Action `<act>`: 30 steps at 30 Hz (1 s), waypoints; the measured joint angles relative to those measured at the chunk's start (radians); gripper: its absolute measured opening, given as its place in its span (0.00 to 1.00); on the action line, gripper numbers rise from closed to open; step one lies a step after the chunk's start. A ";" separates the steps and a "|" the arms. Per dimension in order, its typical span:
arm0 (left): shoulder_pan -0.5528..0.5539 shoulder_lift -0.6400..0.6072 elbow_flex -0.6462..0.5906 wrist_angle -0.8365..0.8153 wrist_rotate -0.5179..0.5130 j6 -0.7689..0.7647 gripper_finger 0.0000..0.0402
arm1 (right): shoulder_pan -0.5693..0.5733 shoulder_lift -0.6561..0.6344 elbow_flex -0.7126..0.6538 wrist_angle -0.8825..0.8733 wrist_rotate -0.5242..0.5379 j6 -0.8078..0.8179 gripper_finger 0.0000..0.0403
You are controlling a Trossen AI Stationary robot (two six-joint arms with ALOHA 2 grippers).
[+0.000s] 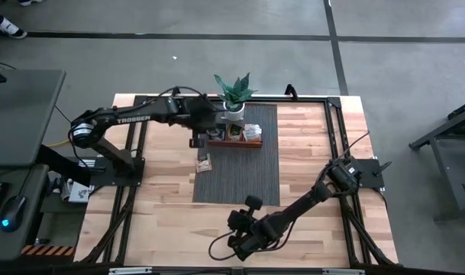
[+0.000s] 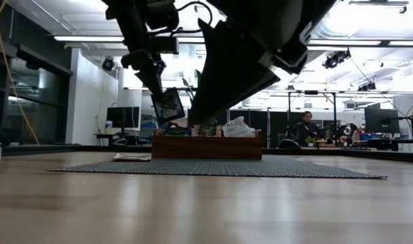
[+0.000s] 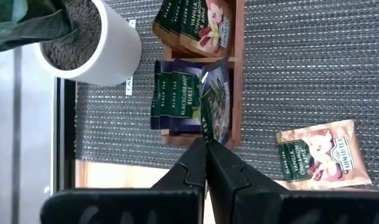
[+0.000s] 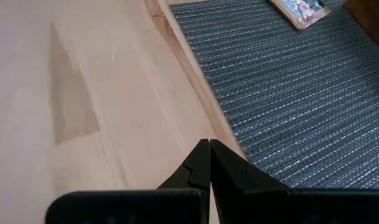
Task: Pick & Place Tea
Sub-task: Put the purple tea bag into the left section of the wooden organizer
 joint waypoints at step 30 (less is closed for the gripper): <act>0.055 0.129 -0.001 0.078 0.090 0.163 0.00 | -0.004 -0.001 0.000 0.005 -0.009 -0.014 0.00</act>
